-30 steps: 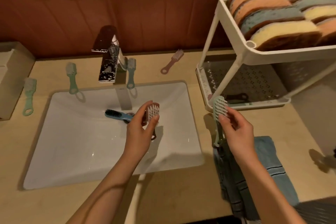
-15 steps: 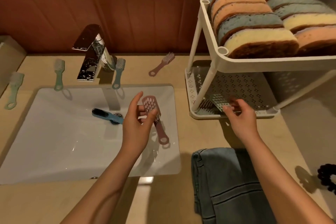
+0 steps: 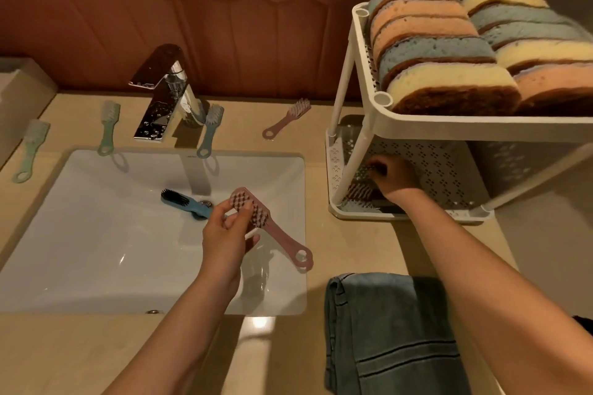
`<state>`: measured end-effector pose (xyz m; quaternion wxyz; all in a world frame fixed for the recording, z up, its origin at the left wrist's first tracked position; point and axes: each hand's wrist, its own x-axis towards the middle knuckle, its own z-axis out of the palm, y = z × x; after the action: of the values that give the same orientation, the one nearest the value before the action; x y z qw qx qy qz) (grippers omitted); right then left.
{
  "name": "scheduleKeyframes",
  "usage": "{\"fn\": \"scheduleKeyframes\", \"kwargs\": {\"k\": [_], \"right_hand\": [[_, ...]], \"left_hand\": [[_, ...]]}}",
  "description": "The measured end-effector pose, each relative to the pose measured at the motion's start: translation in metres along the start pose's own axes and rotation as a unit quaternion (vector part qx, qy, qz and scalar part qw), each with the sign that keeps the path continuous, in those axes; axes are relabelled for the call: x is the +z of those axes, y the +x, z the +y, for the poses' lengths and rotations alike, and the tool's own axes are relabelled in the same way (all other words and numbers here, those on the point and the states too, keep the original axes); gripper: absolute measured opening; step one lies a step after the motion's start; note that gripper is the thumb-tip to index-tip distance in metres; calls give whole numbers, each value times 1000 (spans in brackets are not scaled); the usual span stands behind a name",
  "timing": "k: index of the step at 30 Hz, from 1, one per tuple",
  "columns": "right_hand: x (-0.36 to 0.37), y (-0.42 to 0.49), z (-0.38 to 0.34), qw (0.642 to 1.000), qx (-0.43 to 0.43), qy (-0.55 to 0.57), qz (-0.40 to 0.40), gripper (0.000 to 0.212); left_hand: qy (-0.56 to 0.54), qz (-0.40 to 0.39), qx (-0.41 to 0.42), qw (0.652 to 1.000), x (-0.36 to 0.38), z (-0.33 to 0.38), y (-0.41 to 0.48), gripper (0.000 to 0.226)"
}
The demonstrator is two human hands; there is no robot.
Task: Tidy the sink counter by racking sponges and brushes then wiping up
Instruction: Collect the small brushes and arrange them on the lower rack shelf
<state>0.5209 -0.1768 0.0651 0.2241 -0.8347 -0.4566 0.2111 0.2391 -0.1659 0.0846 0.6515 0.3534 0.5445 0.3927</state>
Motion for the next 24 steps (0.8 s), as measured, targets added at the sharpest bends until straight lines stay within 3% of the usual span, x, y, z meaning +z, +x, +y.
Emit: {"fn": "scheduleKeyframes", "kwargs": {"k": [13,17,24], "right_hand": [[15,5,9,998,7,17,-53,30],[9,-6,6,999,2,31,-8,35],[1,-69,-14,994,-1,105,32,21]], "left_hand": [[3,-13,-30,999,7,-4,-10,22],[10,-27,-29,999,13,-3,-9,19],[54,-74,-13,996,27,0,-8,16]]}}
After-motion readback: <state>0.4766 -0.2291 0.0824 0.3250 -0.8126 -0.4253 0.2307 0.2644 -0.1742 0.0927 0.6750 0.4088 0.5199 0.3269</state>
